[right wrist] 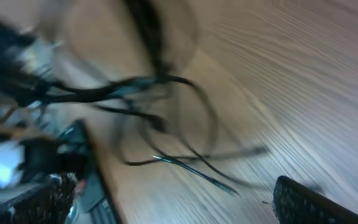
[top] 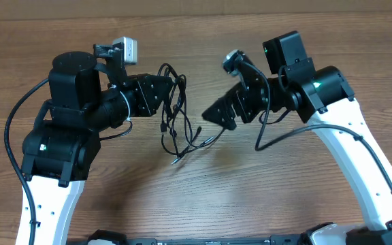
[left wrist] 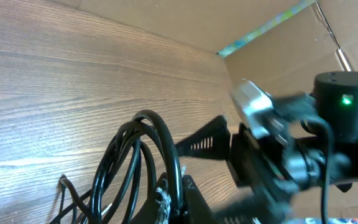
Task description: Untangle cables
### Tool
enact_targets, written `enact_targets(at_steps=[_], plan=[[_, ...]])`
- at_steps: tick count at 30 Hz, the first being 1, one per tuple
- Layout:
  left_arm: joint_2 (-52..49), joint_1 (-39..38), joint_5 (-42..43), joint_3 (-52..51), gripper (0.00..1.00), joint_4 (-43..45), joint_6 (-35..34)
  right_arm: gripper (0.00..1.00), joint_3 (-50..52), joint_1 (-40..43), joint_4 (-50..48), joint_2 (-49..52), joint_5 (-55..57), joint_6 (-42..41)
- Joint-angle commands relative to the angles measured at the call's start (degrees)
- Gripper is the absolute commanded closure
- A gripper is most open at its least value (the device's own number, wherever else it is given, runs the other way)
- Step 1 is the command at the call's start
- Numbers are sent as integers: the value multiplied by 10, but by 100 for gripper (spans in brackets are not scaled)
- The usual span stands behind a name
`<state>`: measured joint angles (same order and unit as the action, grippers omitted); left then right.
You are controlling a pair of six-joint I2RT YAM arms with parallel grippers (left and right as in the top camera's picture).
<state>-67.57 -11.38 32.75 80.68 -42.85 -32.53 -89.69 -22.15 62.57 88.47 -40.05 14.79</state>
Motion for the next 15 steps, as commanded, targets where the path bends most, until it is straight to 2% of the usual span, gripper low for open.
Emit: enact_targets(at_steps=[1, 4, 8, 15], plan=[[13, 2, 10, 8, 96, 3, -21, 0, -14, 0, -3, -19, -170, 131], [13, 2, 24, 8, 96, 3, -24, 0, -14, 0, -7, -19, -231, 181], [13, 2, 42, 8, 96, 8, -47, 1, -14, -8, -12, -19, -246, 221], [13, 2, 89, 8, 96, 29, -98, 20, -14, -50, -62, -19, -193, 232]])
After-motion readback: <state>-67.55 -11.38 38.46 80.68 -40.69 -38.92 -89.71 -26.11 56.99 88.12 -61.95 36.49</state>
